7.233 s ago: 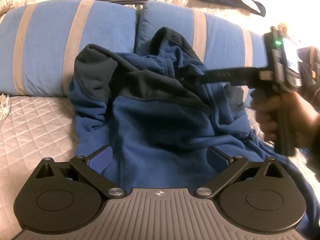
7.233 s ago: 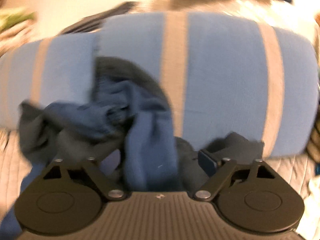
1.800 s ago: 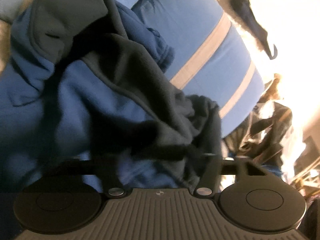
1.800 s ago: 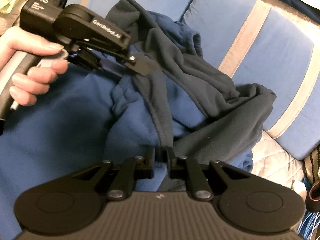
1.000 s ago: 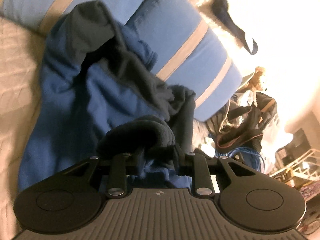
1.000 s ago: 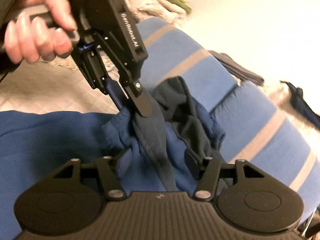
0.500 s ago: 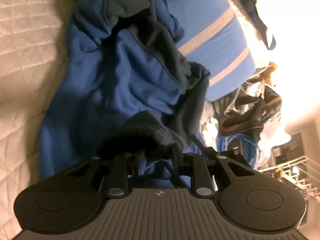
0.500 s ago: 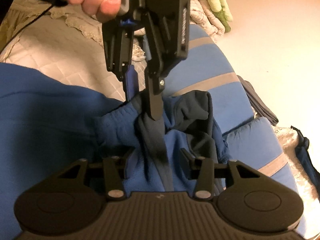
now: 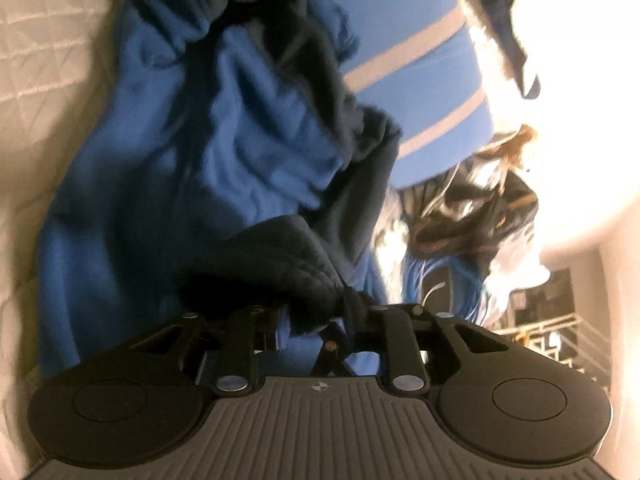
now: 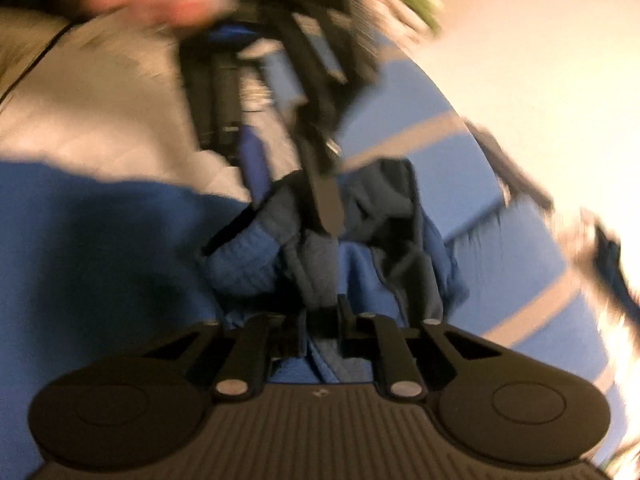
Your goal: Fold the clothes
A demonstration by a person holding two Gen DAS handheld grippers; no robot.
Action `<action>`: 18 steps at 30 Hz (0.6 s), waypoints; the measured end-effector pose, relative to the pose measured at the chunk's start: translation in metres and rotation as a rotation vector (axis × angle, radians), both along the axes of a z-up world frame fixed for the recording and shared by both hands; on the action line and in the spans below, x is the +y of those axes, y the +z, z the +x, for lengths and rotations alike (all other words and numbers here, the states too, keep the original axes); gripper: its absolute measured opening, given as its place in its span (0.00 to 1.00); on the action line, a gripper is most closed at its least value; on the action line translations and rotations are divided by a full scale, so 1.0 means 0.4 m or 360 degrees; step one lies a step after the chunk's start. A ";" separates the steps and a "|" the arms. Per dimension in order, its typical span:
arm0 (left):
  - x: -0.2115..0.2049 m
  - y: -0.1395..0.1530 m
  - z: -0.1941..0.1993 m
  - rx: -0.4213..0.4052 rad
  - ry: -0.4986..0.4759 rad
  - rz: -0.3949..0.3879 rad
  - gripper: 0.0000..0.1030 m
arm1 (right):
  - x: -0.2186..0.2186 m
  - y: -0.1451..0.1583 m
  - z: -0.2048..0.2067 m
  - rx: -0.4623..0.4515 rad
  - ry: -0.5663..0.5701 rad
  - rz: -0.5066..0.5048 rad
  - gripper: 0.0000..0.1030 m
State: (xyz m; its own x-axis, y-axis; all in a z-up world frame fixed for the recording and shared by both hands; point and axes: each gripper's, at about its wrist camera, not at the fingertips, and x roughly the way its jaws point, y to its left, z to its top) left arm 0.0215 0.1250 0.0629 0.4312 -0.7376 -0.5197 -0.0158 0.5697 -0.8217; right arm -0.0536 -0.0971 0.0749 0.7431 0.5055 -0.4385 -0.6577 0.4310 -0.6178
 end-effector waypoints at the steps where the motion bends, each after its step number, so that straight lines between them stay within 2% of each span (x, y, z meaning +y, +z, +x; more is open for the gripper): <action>1: 0.002 0.007 -0.001 -0.0031 0.0013 -0.0018 0.30 | -0.004 0.014 0.021 0.0061 -0.0061 0.0060 0.13; 3: -0.002 0.020 -0.005 -0.0083 0.0005 -0.0053 0.47 | -0.014 0.039 0.064 0.0164 -0.0179 0.0166 0.13; 6: -0.015 0.030 -0.006 -0.0118 -0.0038 -0.0105 0.63 | -0.035 0.064 0.112 0.0300 -0.0287 0.0294 0.13; 10: -0.041 0.026 -0.008 -0.0188 -0.0010 -0.0195 0.69 | -0.048 0.073 0.122 0.0387 -0.0287 0.0345 0.13; 13: -0.050 -0.002 0.001 -0.0150 0.0047 -0.0255 0.69 | -0.049 0.070 0.102 0.0407 -0.0228 0.0336 0.13; 18: -0.051 -0.041 0.017 -0.0056 0.0118 -0.0217 0.69 | -0.051 0.064 0.070 0.0367 -0.0116 0.0266 0.13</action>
State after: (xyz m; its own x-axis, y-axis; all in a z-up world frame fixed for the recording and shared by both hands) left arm 0.0283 0.1048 0.0464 0.5032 -0.7657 -0.4005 -0.0237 0.4510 -0.8922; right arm -0.0256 -0.1176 0.1005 0.6708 0.5337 -0.5149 -0.7358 0.5658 -0.3721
